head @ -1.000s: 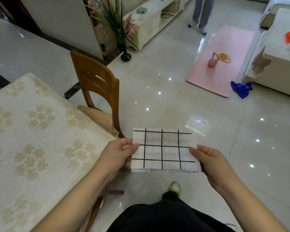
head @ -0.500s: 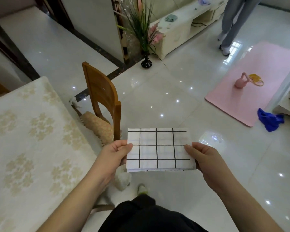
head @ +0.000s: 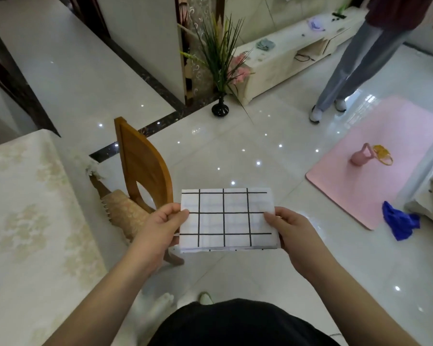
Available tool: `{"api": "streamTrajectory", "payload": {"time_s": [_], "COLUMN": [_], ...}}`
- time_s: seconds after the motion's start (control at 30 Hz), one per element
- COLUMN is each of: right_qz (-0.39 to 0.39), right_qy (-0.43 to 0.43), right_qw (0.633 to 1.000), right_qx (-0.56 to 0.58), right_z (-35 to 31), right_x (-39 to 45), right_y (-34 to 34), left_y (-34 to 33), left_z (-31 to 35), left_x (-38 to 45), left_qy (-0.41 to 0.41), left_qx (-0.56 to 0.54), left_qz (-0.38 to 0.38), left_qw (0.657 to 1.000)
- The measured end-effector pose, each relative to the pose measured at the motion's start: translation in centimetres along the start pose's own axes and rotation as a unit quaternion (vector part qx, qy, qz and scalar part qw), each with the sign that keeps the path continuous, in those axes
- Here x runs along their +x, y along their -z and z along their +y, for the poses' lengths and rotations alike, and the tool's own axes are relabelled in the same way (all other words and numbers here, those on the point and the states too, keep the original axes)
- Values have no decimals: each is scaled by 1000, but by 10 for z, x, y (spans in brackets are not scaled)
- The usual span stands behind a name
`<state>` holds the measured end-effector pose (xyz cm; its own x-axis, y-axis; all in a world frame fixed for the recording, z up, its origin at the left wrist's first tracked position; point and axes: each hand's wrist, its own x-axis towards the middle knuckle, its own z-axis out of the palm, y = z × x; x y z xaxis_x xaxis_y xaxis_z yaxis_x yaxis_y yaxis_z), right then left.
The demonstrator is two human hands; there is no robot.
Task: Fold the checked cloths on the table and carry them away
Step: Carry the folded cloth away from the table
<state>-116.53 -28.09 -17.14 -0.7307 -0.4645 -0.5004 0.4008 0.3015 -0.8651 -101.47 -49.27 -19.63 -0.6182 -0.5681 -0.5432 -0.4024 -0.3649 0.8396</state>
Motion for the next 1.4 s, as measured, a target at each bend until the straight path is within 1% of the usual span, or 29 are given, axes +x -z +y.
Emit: {"api": "streamTrajectory", "payload": {"time_s": [0.07,0.2,0.33,0.53,0.7,0.83,1.1,1.23,1.4], "right_qz": [-4,-35,-73,-123,-170,-210,-270,-290,-306], "right_qy": [-2,-8,-16,-7,3,0,10,15,37], "right_qw": [1000,999,997,991,981,972,954,946,936], "right_qx": [-2,-14,-21,-58,-94,-106,-128,-144,-172], "right_z": [-11,-30,-49,-90,-135,-164,-206,-224,-250], "right_x": [19,61,113,203,265,306,364,394,429], "right_y": [-1,-2,2,14,25,21,-31,-70,-128], "left_y": [-2,-10,-26,-50,-78,-87,-72,-47,-9], "left_z": [11,32,50,84,118,134,160,170,188], "left_x": [17,48,83,132,160,181,220,242,274], "left_qy": [-11,-25,-10,-16,-20,-23,-44,-41,-45], "left_qx": [17,-4,-35,-32,-57,-90,-132,-174,-163], "left_qz": [1,20,58,96,146,197,280,301,315], "left_qw": [1000,999,998,995,987,976,950,937,934]}}
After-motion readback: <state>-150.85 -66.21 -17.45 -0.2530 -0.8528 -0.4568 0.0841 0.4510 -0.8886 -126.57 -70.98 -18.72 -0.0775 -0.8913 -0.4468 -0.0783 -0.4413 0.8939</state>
